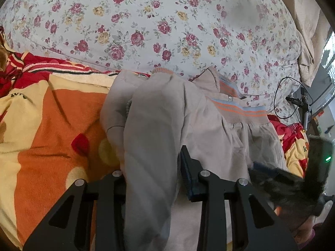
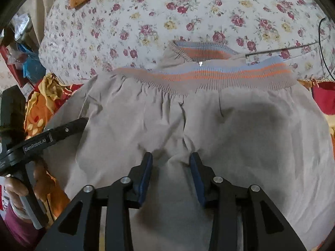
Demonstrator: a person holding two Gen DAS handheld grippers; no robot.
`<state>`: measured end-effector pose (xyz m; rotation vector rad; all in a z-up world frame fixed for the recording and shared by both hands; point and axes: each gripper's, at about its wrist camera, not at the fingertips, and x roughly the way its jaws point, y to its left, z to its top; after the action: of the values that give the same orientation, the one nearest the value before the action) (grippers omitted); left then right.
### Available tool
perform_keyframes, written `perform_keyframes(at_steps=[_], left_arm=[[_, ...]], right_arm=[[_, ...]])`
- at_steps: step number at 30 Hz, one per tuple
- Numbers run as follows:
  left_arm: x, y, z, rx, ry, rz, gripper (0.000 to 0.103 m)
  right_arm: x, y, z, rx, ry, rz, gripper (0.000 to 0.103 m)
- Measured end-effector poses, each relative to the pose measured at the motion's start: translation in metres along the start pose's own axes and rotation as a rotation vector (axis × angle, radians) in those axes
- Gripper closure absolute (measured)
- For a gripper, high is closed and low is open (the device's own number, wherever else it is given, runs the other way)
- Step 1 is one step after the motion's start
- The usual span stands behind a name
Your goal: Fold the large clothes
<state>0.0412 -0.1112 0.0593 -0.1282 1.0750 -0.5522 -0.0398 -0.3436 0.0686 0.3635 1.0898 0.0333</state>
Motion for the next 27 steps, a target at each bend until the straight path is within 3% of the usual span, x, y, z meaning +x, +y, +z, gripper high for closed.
perform_keyframes(at_steps=[4,6,8,12,17,19,21,23,25,27], left_arm=[[-0.014,-0.013,-0.001,0.015,0.011,-0.001,0.079],[-0.026,-0.027,-0.001,0.048,0.006,-0.007,0.081],[-0.038,-0.046,0.000,0.089,-0.001,-0.010,0.082],[-0.054,-0.108,0.005,0.190,-0.014,-0.055,0.083],[-0.030,-0.191,0.005,0.258,-0.002,-0.125,0.086],[0.006,-0.222,-0.003,0.250,0.071,-0.182,0.086],[0.033,-0.238,-0.015,0.250,0.135,-0.213,0.077],[0.043,-0.247,-0.026,0.267,0.197,-0.300,0.053],[0.023,-0.252,-0.029,0.304,0.198,-0.368,0.046],[-0.009,-0.252,-0.030,0.382,0.169,-0.376,0.042]], right_arm=[[0.009,-0.001,-0.002,-0.043,0.031,-0.023,0.063],[-0.005,-0.010,0.002,0.017,0.035,0.039,0.062],[-0.023,-0.025,0.002,0.082,-0.002,0.077,0.047],[-0.048,-0.064,-0.005,0.177,-0.035,0.048,0.045],[-0.075,-0.135,-0.025,0.416,-0.129,0.129,0.043],[-0.069,-0.158,-0.032,0.508,-0.139,0.205,0.043],[-0.057,-0.185,-0.038,0.636,-0.119,0.293,0.043],[-0.052,-0.204,-0.045,0.754,-0.139,0.401,0.043],[-0.056,-0.214,-0.054,0.825,-0.177,0.474,0.038],[-0.062,-0.215,-0.054,0.830,-0.204,0.487,0.035]])
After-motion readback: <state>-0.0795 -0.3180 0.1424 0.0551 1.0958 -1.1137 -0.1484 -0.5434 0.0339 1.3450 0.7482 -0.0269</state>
